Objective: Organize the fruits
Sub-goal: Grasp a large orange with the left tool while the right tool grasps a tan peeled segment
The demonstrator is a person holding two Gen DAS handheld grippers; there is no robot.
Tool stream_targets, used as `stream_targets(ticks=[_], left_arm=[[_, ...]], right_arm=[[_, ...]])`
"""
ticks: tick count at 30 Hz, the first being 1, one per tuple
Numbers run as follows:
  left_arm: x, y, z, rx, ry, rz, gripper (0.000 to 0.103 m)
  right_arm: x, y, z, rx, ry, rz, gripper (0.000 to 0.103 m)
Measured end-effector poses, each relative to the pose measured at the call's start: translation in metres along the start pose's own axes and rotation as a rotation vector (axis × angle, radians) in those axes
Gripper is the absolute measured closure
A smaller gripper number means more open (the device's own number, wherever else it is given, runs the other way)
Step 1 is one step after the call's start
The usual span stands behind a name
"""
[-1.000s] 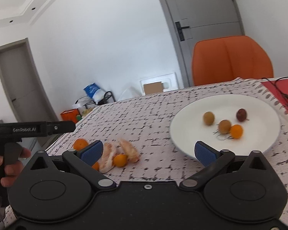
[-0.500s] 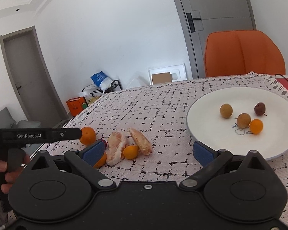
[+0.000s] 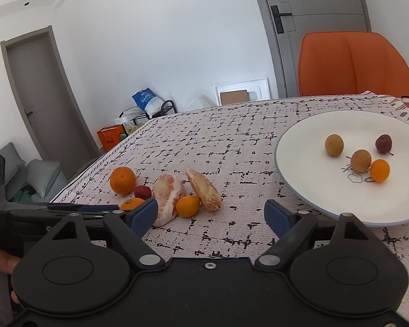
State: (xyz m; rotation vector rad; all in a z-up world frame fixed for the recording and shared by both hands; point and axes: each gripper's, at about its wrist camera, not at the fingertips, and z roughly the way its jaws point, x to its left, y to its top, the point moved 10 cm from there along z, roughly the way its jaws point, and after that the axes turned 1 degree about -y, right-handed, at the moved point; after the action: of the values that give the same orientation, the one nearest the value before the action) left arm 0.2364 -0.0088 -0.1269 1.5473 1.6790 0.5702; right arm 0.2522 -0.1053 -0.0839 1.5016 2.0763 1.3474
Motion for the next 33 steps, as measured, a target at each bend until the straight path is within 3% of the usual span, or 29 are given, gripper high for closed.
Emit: stream_targets(ticks=[1,14,25,26,31,33], left_arm=[[-0.001,0.000,0.000,-0.004,-0.011,0.001,0.068],[0.021,0.006,-0.011,-0.035,0.018,-0.038,0.068],[0.045,0.014,-0.025,-0.071,0.052,-0.071,0.068],[0.046,0.014,-0.026,-0.071,0.055,-0.073,0.068],[0.053,0.014,-0.030,-0.077,0.070,-0.084,0.068],[0.053,0.016,-0.031,-0.081,0.070,-0.082,0.068]], right_arm=[[0.000,0.000,0.002,0.004,0.000,-0.001,0.019],[0.009,0.010,0.030,0.039,0.001,-0.041,0.030],[0.005,0.010,0.057,0.082,-0.019,-0.046,0.050],[0.005,0.010,0.058,0.084,-0.012,-0.042,0.052],[0.006,0.010,0.061,0.097,-0.007,-0.033,0.084],[0.008,0.009,0.059,0.105,-0.011,-0.049,0.086]])
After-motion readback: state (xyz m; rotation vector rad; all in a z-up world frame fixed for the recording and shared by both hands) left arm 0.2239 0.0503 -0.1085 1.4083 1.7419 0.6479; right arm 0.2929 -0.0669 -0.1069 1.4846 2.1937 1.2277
